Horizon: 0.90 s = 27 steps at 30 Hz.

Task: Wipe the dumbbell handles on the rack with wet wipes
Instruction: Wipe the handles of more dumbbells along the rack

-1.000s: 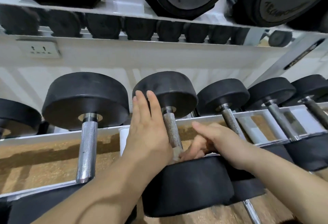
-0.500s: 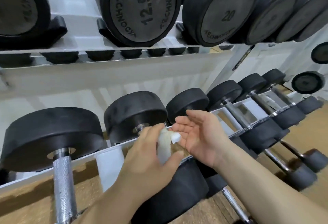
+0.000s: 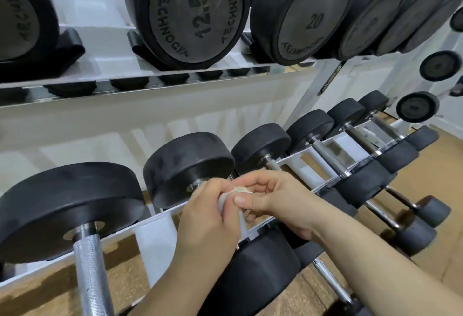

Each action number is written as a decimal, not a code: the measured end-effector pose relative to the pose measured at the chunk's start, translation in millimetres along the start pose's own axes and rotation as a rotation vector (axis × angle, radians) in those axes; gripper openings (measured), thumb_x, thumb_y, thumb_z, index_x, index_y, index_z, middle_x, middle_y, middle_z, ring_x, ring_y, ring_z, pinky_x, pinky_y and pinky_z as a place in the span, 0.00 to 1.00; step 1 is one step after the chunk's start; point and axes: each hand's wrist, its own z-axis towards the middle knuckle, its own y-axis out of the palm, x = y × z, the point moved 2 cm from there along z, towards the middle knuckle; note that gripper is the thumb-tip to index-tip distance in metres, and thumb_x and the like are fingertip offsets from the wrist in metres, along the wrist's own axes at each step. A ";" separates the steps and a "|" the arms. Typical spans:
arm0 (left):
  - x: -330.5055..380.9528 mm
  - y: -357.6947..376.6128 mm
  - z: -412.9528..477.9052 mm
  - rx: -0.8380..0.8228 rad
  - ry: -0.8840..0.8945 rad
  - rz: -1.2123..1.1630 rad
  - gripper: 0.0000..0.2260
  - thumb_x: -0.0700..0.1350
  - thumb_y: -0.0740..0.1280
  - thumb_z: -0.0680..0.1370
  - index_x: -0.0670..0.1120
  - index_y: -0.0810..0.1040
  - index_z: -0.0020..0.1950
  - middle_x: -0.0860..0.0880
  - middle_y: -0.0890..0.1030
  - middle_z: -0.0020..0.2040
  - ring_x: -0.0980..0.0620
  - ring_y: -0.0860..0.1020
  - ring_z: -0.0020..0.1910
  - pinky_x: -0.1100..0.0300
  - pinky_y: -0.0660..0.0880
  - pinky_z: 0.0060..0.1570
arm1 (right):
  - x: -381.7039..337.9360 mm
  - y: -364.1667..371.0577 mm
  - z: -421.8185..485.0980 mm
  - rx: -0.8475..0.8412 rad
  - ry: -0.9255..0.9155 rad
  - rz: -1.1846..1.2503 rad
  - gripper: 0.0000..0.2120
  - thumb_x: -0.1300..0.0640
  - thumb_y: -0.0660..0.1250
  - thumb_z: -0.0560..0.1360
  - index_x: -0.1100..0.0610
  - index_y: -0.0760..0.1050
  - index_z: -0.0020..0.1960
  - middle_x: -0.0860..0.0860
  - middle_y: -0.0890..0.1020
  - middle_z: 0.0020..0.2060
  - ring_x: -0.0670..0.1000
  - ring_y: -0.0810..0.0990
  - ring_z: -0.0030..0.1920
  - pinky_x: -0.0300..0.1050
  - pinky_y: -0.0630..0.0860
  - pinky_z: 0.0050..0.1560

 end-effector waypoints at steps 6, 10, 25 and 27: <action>-3.8 7.0 4.5 0.032 -0.047 -0.082 0.13 0.38 0.69 0.78 0.57 0.83 0.42 0.61 0.82 0.43 0.59 0.80 0.47 0.59 0.76 0.49 | 7.1 -13.8 -6.7 -0.058 0.082 -0.048 0.08 0.68 0.73 0.76 0.61 0.85 0.54 0.58 0.86 0.44 0.52 0.82 0.42 0.44 0.81 0.45; 1.7 8.2 5.6 -0.096 -0.194 -0.210 0.11 0.39 0.67 0.82 0.52 0.85 0.45 0.55 0.85 0.41 0.55 0.82 0.43 0.64 0.79 0.44 | 10.8 -22.3 -7.9 0.052 0.129 0.029 0.07 0.63 0.67 0.79 0.61 0.83 0.48 0.57 0.83 0.39 0.53 0.81 0.40 0.48 0.80 0.47; 60.5 48.5 30.9 -0.611 -0.493 -0.274 0.15 0.46 0.83 0.69 0.45 0.86 0.53 0.43 0.88 0.50 0.44 0.86 0.50 0.46 0.82 0.55 | -0.3 -76.6 -10.6 0.045 0.033 0.190 0.06 0.61 0.76 0.77 0.57 0.78 0.49 0.57 0.86 0.43 0.51 0.86 0.38 0.43 0.80 0.34; 74.2 70.5 34.3 -0.642 -0.544 -0.320 0.23 0.49 0.84 0.64 0.43 0.86 0.56 0.41 0.87 0.54 0.40 0.85 0.57 0.41 0.77 0.66 | 6.3 -100.6 -10.3 0.058 0.012 0.107 0.06 0.60 0.76 0.77 0.56 0.79 0.47 0.57 0.84 0.40 0.50 0.83 0.36 0.41 0.78 0.32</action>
